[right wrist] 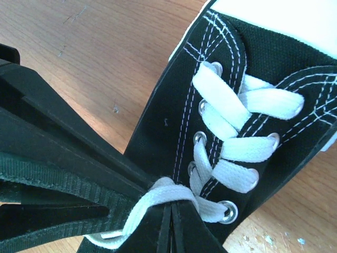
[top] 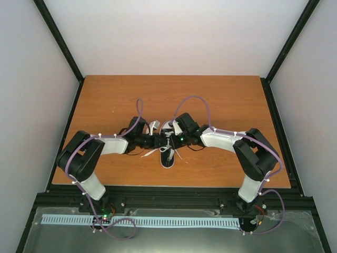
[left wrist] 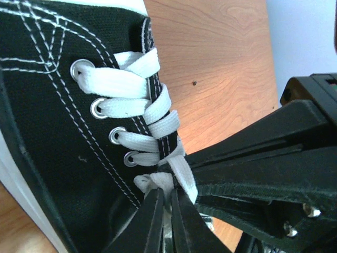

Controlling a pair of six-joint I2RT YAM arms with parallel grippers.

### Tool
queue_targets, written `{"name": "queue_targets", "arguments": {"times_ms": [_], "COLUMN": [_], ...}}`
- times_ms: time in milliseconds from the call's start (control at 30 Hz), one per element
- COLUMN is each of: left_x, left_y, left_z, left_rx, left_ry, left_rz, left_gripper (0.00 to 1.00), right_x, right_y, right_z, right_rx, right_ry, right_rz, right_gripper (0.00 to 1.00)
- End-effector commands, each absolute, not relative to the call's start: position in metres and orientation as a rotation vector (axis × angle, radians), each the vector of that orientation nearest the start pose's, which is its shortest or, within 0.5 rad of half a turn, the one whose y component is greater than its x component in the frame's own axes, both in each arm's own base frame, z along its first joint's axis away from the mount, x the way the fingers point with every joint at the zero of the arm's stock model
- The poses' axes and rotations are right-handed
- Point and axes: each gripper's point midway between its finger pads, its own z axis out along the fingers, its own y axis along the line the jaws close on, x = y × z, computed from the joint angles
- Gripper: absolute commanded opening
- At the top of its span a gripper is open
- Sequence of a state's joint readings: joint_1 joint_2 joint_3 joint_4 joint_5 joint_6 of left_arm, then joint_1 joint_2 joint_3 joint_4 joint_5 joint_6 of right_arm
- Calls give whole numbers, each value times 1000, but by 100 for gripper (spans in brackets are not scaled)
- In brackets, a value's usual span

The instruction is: Tie the shoes

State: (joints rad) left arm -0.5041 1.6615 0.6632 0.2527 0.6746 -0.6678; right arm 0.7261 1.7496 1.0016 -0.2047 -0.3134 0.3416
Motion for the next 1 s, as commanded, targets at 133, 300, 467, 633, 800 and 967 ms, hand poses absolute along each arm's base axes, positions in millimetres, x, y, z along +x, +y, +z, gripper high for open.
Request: {"name": "queue_targets", "arguments": {"times_ms": [133,300,467,633,800,967], "left_x": [294,297,299,298,298,296], "left_y": [-291,-283,-271,-268,-266,-268], "left_z": [87,92,90,86,85,88], "left_rx": [222,181,98,69,47,45], "left_ry": [2397,2381,2392,2411,2419,2418], "left_rz": [-1390,-1332,-1254,-1239,-1232,-1257], "left_gripper": [1,1,1,1,1,1], "right_x": [287,288,291,287,284,273], "right_y": [329,323,310,294,279,287], "right_z": [70,74,79,82,92,118], "right_rx": [-645,-633,-608,-584,-561,-662], "right_ry": [2535,2529,2533,2539,2518,2406], "right_rz": [821,775,695,631,584,550], "right_gripper": [3,3,6,15,24,40]}}
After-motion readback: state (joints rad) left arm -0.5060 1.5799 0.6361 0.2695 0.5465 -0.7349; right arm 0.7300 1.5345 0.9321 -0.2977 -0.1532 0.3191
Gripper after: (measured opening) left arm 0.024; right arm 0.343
